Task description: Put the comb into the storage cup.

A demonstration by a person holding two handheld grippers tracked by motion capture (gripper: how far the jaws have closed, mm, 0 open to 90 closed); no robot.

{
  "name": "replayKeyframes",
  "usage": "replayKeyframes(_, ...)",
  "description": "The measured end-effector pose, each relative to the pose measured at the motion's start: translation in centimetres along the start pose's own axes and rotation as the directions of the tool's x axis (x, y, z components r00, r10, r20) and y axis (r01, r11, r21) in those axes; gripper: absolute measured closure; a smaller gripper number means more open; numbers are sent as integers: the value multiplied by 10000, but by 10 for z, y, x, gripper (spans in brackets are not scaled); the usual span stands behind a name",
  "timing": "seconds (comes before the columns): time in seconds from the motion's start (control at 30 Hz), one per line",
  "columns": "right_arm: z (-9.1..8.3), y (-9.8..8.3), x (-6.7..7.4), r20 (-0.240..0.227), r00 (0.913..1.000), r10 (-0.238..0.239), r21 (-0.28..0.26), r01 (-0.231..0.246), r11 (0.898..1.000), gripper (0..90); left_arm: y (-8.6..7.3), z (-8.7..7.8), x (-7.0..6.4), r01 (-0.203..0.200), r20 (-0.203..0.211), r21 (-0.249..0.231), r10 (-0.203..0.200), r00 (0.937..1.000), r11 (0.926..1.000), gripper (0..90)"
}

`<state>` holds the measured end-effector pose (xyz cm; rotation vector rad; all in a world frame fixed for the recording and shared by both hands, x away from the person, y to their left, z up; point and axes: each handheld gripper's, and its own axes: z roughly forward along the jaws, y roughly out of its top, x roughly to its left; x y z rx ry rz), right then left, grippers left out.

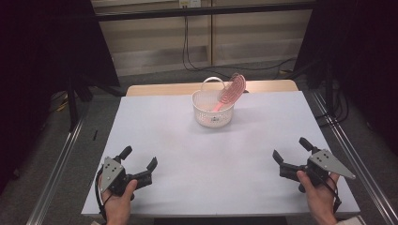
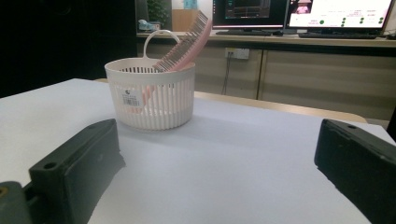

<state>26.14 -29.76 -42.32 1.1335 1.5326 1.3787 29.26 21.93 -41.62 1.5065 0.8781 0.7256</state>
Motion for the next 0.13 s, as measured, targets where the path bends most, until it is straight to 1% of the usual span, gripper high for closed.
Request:
replayKeyframes(0.07,0,0,0,-7,10000,-16,-29,16,10000,0,0,0,1,30,-33,-14,-30,10000,10000,35)
replayKeyframes(0.13,0,1,0,-44,10000,-79,-83,79,9999,0,0,0,1,-47,20,-16,47,10000,10000,35)
